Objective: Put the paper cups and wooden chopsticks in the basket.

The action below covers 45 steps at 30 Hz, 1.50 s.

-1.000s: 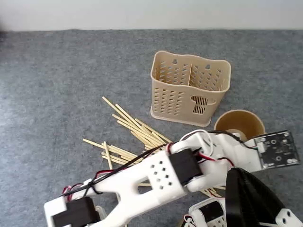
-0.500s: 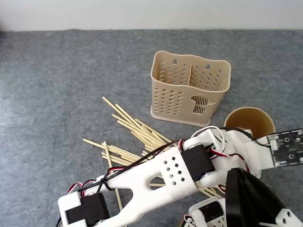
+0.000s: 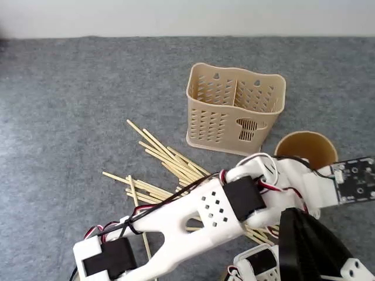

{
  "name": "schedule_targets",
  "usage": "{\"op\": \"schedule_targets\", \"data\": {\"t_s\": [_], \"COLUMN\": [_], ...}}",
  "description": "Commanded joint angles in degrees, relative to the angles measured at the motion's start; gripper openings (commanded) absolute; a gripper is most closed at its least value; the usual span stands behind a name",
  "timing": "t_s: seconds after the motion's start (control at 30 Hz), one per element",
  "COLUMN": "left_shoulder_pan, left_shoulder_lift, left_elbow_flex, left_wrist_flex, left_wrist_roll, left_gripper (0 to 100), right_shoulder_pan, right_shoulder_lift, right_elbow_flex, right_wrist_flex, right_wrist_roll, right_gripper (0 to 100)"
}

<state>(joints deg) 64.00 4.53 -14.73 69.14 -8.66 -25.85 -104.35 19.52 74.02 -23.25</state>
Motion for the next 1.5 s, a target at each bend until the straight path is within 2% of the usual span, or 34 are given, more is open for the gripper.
{"op": "schedule_targets", "data": {"t_s": [0.0,0.6,1.03,1.3,1.37,1.47], "left_shoulder_pan": [-0.79,-0.79,-0.53,-0.53,-0.53,-0.53], "left_shoulder_lift": [-3.96,-3.96,-3.87,-4.22,-4.48,-4.48], "left_elbow_flex": [-3.38,-3.38,6.73,8.66,8.4,8.4], "left_wrist_flex": [0.62,1.58,-7.38,-7.3,-6.15,-5.27], "left_wrist_roll": [-0.79,-0.79,-0.79,-0.53,-0.35,2.29], "left_gripper": [1,1,1,2,5,17], "right_shoulder_pan": [-0.48,-0.4,-0.31,-0.4,-0.4,-0.4], "right_shoulder_lift": [0.31,0.31,0.31,0.31,0.31,0.31], "right_elbow_flex": [-0.97,-0.97,-0.97,-0.97,-0.97,-0.97], "right_wrist_flex": [-0.04,0.31,0.31,0.31,0.31,0.4], "right_wrist_roll": [-0.44,-0.53,-0.53,-0.53,-0.53,-0.53], "right_gripper": [0.9,0.9,0.9,0.9,0.9,0.9]}}
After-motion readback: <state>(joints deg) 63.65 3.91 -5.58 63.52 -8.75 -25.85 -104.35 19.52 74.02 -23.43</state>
